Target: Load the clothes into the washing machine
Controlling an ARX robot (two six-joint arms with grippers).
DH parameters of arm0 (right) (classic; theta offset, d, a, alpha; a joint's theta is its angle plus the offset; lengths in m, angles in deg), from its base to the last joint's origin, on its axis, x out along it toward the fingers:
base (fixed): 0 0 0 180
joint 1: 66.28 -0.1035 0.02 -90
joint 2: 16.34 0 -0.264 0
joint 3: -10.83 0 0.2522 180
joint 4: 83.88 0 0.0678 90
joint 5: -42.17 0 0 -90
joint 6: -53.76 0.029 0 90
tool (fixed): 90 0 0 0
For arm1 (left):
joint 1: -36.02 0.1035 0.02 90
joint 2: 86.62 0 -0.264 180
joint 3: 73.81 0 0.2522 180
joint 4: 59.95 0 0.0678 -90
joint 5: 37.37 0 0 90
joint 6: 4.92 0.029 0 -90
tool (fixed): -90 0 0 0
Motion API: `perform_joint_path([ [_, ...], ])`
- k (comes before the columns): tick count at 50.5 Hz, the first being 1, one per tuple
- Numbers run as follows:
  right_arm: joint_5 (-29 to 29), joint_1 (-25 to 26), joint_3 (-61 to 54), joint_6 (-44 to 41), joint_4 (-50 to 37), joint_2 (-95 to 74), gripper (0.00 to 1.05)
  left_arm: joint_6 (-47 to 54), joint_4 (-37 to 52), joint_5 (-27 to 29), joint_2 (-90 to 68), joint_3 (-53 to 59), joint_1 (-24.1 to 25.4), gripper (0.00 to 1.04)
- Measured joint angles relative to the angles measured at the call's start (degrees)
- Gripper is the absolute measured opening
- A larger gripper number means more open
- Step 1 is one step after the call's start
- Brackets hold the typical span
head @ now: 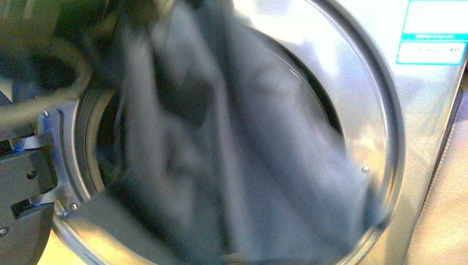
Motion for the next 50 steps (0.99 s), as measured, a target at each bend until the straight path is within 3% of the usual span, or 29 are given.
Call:
perform_joint_path([
  [16, 0.0, 0.0, 0.0, 0.0, 0.0, 0.0, 0.97, 3.4, -8.6, -6.4, -1.0, 9.0, -0.2, 0.08],
  [26, 0.0, 0.0, 0.0, 0.0, 0.0, 0.0, 0.97, 3.2, -3.1, -8.2, -5.4, 10.1, 1.9, 0.08],
  [38, 0.0, 0.0, 0.0, 0.0, 0.0, 0.0, 0.97, 4.5, -0.1, -14.6, -14.7, 5.4, 1.8, 0.08],
  [50, 0.0, 0.0, 0.0, 0.0, 0.0, 0.0, 0.97, 12.5, 6.2, -11.9, -30.6, -8.5, 1.8, 0.08],
])
